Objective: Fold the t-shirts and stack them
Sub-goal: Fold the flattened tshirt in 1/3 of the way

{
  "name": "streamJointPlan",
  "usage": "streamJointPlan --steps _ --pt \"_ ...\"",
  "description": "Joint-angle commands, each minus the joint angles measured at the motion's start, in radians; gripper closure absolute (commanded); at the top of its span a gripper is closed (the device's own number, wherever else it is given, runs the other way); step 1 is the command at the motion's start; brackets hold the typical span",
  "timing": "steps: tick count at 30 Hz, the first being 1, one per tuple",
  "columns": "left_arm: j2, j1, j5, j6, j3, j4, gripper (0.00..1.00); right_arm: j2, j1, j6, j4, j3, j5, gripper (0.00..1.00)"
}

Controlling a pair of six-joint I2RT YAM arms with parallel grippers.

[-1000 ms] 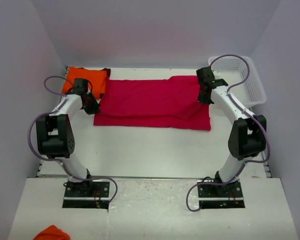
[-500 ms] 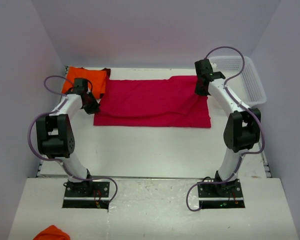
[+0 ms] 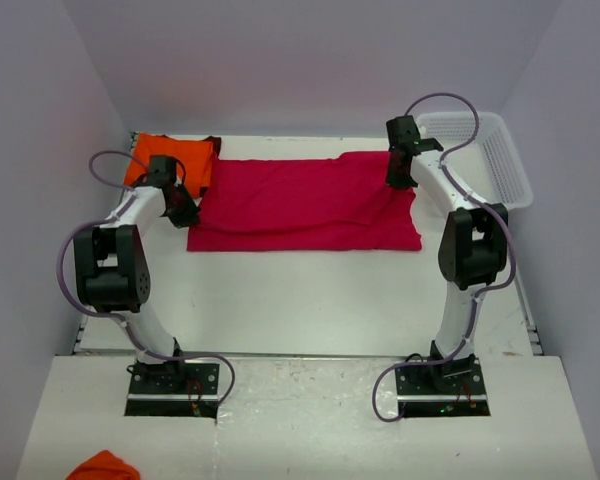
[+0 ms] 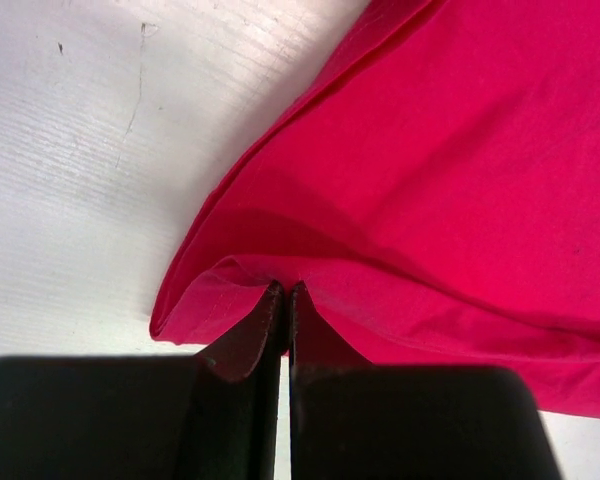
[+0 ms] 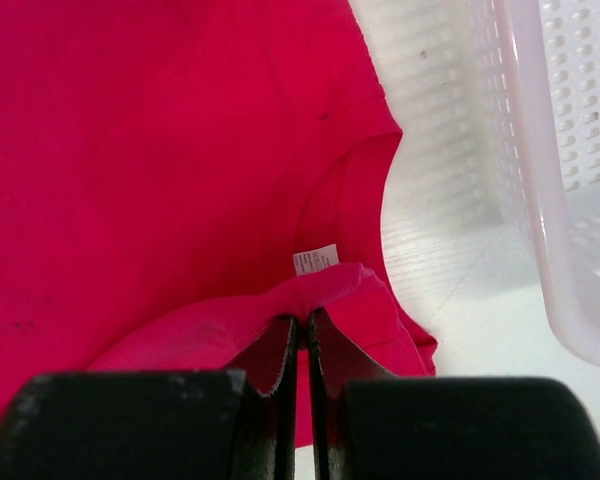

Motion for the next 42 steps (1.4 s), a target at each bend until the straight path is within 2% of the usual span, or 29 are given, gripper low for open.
streamJointPlan --steps 1,19,21,22,23,26,27,29,31,34,38,39,42 --pt "0.004 -0.002 -0.016 -0.014 0.052 0.009 1.00 -0.003 -0.009 -0.015 -0.009 0.033 -0.013 1.00" --pt "0.021 0.002 -0.021 -0.025 0.080 0.029 1.00 -0.009 -0.023 -0.026 0.011 0.020 -0.036 1.00" --pt "0.029 0.005 -0.016 -0.027 0.075 0.038 0.85 -0.008 -0.026 -0.027 0.012 0.025 -0.043 1.00" --pt "0.030 0.009 -0.013 -0.028 0.074 0.041 0.72 -0.001 -0.028 -0.029 0.015 0.029 -0.062 1.00" --pt "0.029 0.009 -0.019 -0.042 0.072 0.049 0.44 0.005 -0.031 -0.029 0.018 0.036 -0.069 1.00" --pt "-0.020 0.009 -0.061 -0.068 0.029 0.110 0.05 0.034 -0.031 -0.038 0.037 0.065 -0.082 1.00" --pt "-0.070 0.009 -0.108 -0.071 -0.001 0.127 0.00 0.044 -0.031 -0.037 0.025 0.080 -0.086 1.00" --pt "-0.138 -0.002 -0.153 -0.063 -0.029 0.159 0.00 0.060 -0.031 -0.035 0.023 0.103 -0.100 1.00" --pt "-0.247 -0.017 -0.266 -0.053 -0.053 0.164 0.00 0.068 -0.031 -0.034 0.023 0.118 -0.103 1.00" --pt "-0.381 -0.079 -0.369 -0.043 -0.087 0.162 0.00 0.080 -0.031 -0.041 0.023 0.134 -0.109 1.00" --pt "-0.468 -0.165 -0.305 -0.023 -0.122 0.142 0.02 0.092 -0.034 -0.055 0.023 0.154 -0.106 1.00" --pt "-0.485 -0.165 -0.229 -0.027 -0.153 0.144 0.02 0.100 -0.034 -0.055 0.026 0.157 -0.117 1.00" --pt "-0.482 -0.165 -0.138 -0.030 -0.193 0.130 0.04 0.123 -0.039 -0.061 0.026 0.197 -0.151 1.00"
